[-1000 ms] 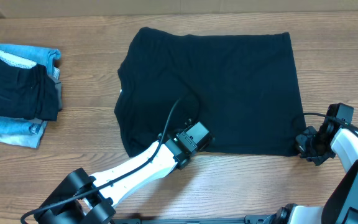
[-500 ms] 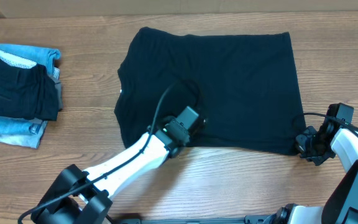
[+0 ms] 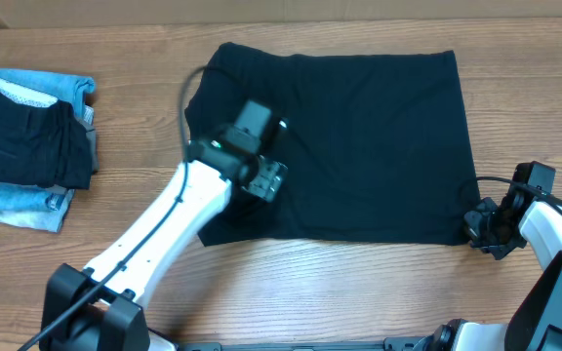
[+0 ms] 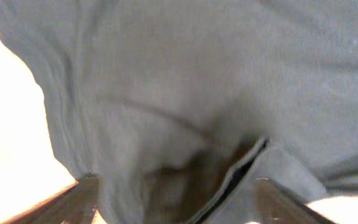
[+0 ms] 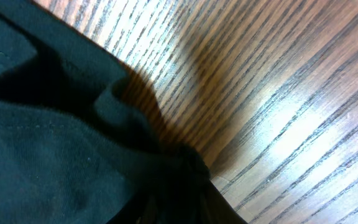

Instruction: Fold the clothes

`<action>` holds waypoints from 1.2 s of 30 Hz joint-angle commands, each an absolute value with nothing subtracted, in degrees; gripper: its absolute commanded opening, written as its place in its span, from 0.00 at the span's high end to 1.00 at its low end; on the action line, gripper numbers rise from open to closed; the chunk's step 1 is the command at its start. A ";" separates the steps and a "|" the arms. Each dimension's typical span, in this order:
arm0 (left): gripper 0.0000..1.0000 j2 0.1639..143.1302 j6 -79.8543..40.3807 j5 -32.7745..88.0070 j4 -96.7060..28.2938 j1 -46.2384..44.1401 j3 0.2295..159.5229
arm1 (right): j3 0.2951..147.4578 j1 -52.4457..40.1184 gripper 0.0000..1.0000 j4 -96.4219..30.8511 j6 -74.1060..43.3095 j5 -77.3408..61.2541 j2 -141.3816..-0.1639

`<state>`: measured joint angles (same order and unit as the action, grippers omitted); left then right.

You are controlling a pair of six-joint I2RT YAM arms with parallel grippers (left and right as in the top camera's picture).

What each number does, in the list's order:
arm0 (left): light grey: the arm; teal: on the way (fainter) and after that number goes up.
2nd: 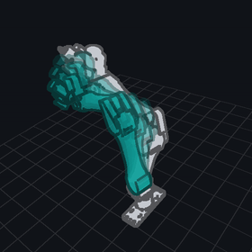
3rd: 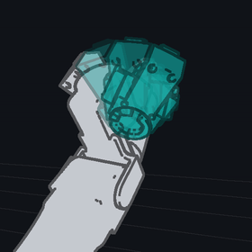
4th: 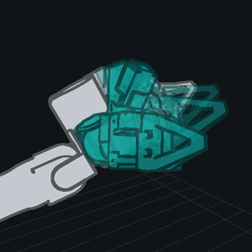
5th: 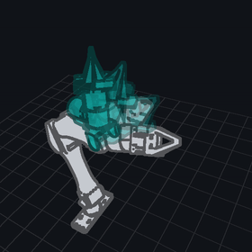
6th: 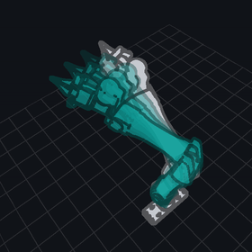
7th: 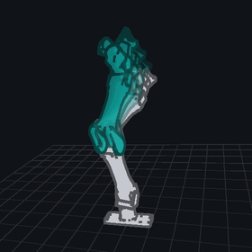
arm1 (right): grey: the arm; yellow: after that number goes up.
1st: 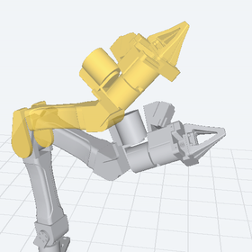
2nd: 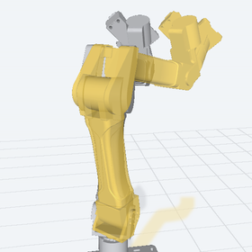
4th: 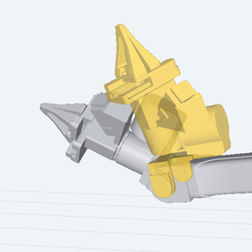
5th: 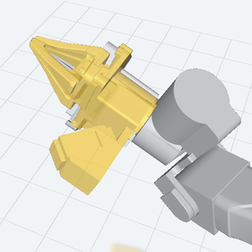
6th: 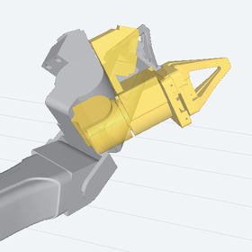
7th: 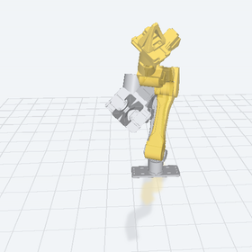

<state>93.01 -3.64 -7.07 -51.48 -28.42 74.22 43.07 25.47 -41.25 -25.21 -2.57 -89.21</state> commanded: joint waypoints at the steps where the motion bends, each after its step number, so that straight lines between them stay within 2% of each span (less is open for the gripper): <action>1: 0.82 92.90 -11.46 0.49 -58.70 -24.64 75.29 | 42.06 25.45 0.78 -41.12 -25.08 -2.68 -89.71; 2: 0.93 92.92 -12.08 2.09 -60.51 -24.75 74.63 | 42.06 25.45 0.78 -40.99 -25.08 -2.68 -89.71; 6: 0.92 92.92 -16.84 4.56 -64.16 -26.44 70.00 | 42.04 25.45 0.78 -41.19 -25.08 -2.70 -89.71; 10: 0.96 92.99 -20.18 4.54 -61.45 -26.44 63.68 | 42.06 25.45 0.79 -41.15 -25.08 -2.70 -89.71; 16: 0.96 93.01 -21.91 4.51 -59.68 -26.46 59.92 | 42.06 25.45 0.78 -41.15 -25.08 -2.68 -89.71; 21: 0.96 93.01 -22.35 3.38 -49.78 -26.44 54.78 | 42.06 25.45 0.78 -41.12 -25.08 -2.70 -89.71; 28: 0.94 92.99 -22.26 -9.78 -36.84 -26.26 54.96 | 42.06 25.45 0.78 -41.17 -25.08 -2.68 -89.71; 31: 0.96 92.99 -19.42 -11.03 -28.86 -26.04 55.42 | 42.06 25.45 0.78 -41.17 -25.08 -2.68 -89.71; 33: 0.96 92.84 -19.29 -11.27 -34.61 -25.74 60.86 | 42.06 25.45 0.79 -41.17 -25.08 -2.68 -89.71; 35: 0.95 92.75 -20.91 -11.33 -45.78 -25.58 67.13 | 42.06 25.45 0.78 -40.97 -25.08 -2.68 -89.71; 36: 0.87 92.75 -24.08 -8.75 -52.49 -25.19 69.45 | 42.06 25.45 0.78 -40.71 -25.10 -2.70 -89.71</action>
